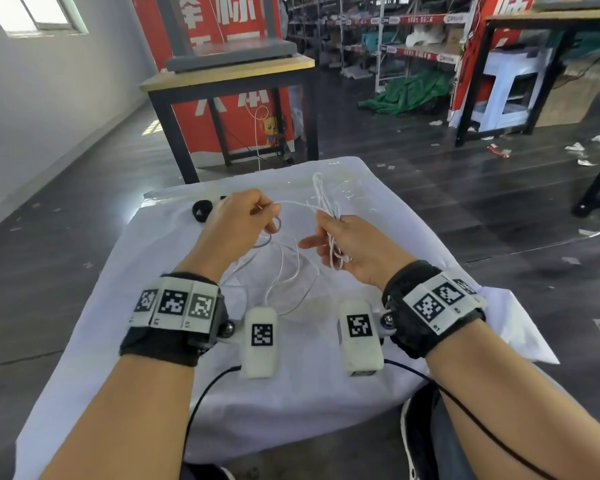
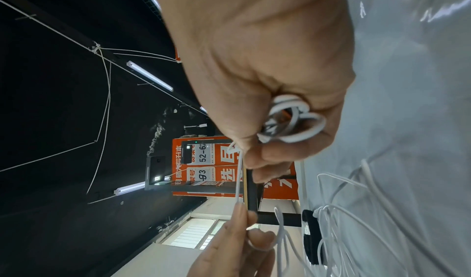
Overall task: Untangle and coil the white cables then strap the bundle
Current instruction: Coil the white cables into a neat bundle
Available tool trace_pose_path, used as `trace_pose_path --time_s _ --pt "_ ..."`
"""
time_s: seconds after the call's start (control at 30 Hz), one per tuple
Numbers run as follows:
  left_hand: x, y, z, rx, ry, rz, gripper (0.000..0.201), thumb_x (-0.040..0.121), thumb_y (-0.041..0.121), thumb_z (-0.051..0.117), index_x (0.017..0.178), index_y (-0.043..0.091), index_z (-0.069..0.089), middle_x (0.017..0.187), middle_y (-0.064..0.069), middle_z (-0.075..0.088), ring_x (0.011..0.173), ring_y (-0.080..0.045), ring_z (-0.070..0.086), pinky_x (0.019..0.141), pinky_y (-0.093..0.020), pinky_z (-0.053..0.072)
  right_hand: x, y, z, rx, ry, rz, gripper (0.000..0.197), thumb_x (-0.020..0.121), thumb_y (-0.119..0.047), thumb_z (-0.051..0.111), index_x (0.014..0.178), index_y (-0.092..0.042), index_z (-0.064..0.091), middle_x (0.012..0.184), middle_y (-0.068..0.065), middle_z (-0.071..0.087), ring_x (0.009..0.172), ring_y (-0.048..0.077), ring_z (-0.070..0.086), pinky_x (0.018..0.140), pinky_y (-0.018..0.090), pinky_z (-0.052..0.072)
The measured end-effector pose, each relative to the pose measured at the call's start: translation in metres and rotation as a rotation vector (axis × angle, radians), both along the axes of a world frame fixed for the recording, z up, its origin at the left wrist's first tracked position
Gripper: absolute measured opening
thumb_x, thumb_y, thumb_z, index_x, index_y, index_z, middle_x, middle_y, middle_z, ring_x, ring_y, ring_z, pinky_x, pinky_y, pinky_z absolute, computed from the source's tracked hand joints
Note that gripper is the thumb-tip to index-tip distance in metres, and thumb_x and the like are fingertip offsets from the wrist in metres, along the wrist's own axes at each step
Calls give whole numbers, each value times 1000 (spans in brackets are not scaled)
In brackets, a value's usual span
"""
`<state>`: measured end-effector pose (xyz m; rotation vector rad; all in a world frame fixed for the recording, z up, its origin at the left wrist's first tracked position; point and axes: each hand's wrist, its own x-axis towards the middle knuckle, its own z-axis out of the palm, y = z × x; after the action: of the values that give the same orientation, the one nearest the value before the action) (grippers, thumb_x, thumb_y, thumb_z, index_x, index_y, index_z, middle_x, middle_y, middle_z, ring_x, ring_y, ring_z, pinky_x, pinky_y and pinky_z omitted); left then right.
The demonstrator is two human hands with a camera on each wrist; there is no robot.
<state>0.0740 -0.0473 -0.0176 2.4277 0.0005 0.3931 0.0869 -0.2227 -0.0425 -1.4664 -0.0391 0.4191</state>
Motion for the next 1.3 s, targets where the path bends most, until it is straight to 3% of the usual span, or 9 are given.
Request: trace_pose_path --time_s 0.13,0.27,0.37,0.57,0.67,0.73,0.9,1.17,1.3 --pt "3 9 -1 -172 55 -5 22 96 30 55 85 15 66 72 6 70 78 -11 66 83 -29 51 1 0 -3 -141 -79 58 32 100 -33 47 75 -13 53 64 0 57 43 6 42 51 22 35" --pt "-4 4 16 -1015 173 -158 22 99 14 48 86 5 63 52 4 50 64 -12 60 92 -33 52 0 1 -4 -199 -117 162 35 98 -37 49 73 -13 55 54 -4 50 44 8 40 53 24 31" --pt "-11 8 24 -1259 272 -276 20 97 10 46 100 1 63 48 4 40 60 -11 59 97 -37 52 -2 2 -6 -204 -130 213 32 98 -37 49 80 -12 59 55 -6 50 46 8 41 54 24 30" --pt "-12 5 24 -1257 375 -326 31 99 14 45 126 5 56 68 2 53 44 -4 38 75 -29 58 0 4 -5 -75 -62 183 28 99 -33 47 85 -12 59 56 -6 47 49 8 43 55 21 31" --pt "-11 2 22 -1179 376 -270 32 101 14 41 129 10 56 78 -1 56 40 -3 32 45 -12 40 2 5 -5 16 -30 182 30 101 -31 44 81 -12 56 57 -5 49 52 9 45 56 20 39" --pt "-9 2 19 -1138 369 -239 32 102 15 40 128 14 58 75 -1 52 37 -2 26 37 -10 27 1 4 -3 62 -8 192 30 101 -29 44 81 -11 56 62 -1 55 56 11 52 59 22 47" --pt "-7 0 15 -1162 390 -236 33 103 22 41 132 20 56 68 0 47 35 -2 25 34 -11 21 -4 8 -2 280 55 190 30 101 -20 45 78 -5 55 91 16 70 86 26 69 84 33 56" --pt "-9 -12 13 -1010 513 -308 40 103 30 41 137 51 40 75 -4 60 42 -5 30 38 -14 26 1 10 -1 338 -22 -18 28 102 -20 43 79 -6 53 79 11 68 74 21 67 68 23 58" --pt "-8 -14 12 -1049 423 -321 44 104 23 38 139 49 35 77 -3 63 44 -5 30 41 -16 27 0 10 -2 399 -6 66 30 103 -22 41 86 -2 55 94 20 67 91 31 66 83 34 58"
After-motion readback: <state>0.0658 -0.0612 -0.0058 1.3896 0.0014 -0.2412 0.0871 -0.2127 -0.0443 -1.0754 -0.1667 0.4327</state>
